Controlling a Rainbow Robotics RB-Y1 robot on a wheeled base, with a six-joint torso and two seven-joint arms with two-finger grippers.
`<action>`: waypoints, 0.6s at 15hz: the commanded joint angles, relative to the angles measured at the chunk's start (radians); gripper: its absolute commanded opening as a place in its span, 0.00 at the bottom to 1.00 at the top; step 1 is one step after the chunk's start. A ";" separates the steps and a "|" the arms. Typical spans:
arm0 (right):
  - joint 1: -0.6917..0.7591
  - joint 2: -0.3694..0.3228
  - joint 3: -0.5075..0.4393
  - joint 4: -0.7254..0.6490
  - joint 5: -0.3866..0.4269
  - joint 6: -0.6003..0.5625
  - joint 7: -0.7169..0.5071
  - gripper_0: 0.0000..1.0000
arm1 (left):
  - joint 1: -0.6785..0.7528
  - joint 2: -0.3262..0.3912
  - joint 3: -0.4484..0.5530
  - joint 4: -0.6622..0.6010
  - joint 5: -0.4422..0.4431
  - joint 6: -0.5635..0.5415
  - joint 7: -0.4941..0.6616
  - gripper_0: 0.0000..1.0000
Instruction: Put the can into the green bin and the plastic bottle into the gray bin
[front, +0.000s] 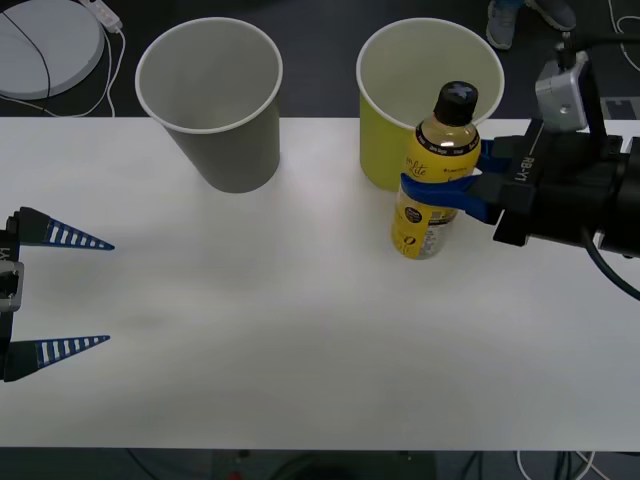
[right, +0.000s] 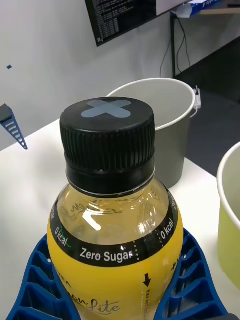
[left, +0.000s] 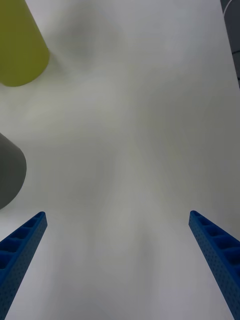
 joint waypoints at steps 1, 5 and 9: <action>-0.063 0.000 -0.009 -0.032 0.103 -0.075 -0.173 0.00 | 0.000 0.000 0.000 0.000 0.000 0.000 0.000 1.00; -0.164 0.015 -0.007 -0.020 0.166 -0.204 -0.273 0.00 | 0.000 0.000 0.000 0.000 0.000 0.000 0.000 1.00; -0.276 0.052 -0.007 0.035 0.166 -0.331 -0.276 0.00 | 0.000 0.000 0.000 0.000 0.000 0.000 0.000 1.00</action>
